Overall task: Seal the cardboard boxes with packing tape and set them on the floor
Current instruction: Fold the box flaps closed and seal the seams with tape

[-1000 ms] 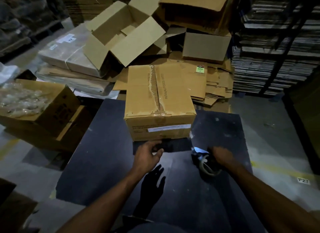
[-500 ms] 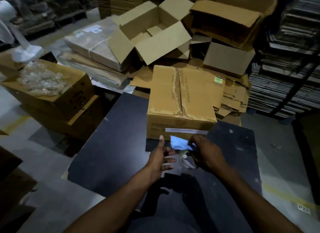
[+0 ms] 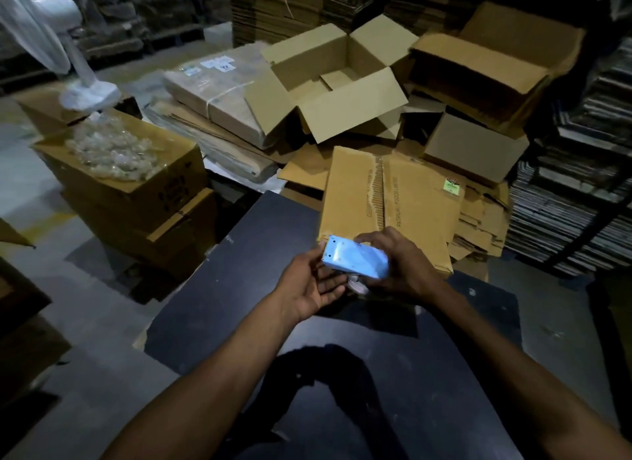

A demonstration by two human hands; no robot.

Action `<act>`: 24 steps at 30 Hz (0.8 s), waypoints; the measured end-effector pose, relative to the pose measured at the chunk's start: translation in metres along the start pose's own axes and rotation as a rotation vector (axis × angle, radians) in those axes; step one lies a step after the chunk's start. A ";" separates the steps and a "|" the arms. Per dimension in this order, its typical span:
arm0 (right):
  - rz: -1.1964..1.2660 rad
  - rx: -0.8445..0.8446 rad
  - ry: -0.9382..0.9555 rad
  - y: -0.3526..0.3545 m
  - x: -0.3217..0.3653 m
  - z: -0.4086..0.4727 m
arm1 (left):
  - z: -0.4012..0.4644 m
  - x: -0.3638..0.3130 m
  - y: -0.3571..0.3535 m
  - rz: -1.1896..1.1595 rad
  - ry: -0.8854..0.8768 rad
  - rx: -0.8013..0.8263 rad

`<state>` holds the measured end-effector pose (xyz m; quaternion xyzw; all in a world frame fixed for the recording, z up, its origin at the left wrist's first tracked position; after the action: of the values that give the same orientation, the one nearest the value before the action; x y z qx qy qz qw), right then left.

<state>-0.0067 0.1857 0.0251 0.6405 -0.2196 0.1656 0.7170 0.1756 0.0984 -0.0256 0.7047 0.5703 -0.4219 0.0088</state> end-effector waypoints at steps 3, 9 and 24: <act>0.026 -0.003 0.057 0.003 0.011 0.015 | 0.005 -0.009 0.004 0.036 -0.006 -0.091; -0.197 0.200 0.074 0.015 0.021 0.038 | 0.023 -0.042 0.024 0.369 -0.369 -0.326; -0.463 0.419 0.018 0.052 -0.015 0.062 | 0.062 -0.039 0.054 0.335 -0.326 -0.471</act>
<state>-0.0525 0.1312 0.0660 0.8057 -0.0227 0.0453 0.5901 0.1836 0.0176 -0.0670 0.6904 0.5196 -0.3784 0.3319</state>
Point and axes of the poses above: each hand's wrist, its own z-axis towards the middle knuckle, its own y-axis out of the back of the hand, x = y × z, the point moved 2 cm from there along z, towards the middle knuckle, and after that the axes turned 5 degrees about z, right-handed, at the moved point
